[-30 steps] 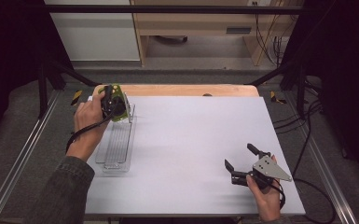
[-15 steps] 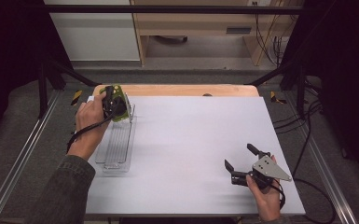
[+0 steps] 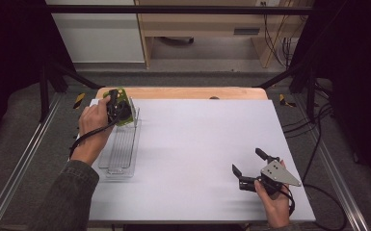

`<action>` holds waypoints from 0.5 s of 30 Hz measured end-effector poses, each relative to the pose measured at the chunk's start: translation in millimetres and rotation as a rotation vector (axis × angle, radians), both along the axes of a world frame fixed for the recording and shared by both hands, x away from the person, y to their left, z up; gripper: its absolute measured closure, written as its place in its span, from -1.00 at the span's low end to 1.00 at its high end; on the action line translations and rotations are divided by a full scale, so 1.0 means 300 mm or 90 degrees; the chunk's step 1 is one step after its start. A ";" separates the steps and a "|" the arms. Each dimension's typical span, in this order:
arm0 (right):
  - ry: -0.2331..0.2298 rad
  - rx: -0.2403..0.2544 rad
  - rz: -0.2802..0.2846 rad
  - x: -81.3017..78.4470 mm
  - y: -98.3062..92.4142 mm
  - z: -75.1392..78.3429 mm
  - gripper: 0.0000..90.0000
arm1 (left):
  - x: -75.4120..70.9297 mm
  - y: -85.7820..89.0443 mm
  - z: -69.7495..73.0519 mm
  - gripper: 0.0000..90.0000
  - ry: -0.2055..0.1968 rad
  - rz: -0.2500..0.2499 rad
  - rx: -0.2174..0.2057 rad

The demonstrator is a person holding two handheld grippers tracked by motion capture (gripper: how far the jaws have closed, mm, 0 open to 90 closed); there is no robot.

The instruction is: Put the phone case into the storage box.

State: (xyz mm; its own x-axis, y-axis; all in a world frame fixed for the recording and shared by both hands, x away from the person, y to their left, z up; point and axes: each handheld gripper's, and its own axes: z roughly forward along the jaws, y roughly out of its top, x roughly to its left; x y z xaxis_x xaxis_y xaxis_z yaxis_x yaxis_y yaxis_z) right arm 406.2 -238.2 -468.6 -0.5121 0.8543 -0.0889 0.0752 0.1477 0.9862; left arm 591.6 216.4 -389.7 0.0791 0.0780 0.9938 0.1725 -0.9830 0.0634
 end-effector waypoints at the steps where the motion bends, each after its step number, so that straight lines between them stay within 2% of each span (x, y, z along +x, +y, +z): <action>1: 0.000 0.000 0.000 0.000 -0.001 0.000 -0.95 | -0.001 0.001 0.001 0.95 0.001 0.003 0.002; 15: 0.000 0.002 -0.001 0.000 -0.005 0.001 -0.95 | -0.001 0.001 -0.022 0.95 -0.008 -0.011 0.014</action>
State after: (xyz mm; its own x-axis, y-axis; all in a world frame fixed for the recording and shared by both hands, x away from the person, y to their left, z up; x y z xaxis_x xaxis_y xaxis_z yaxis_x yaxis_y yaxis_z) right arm 406.2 -239.7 -468.4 -0.5110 0.8552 -0.0869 0.0750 0.1450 0.9866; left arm 591.2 216.7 -396.4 0.0671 0.0549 0.9962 0.1548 -0.9870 0.0439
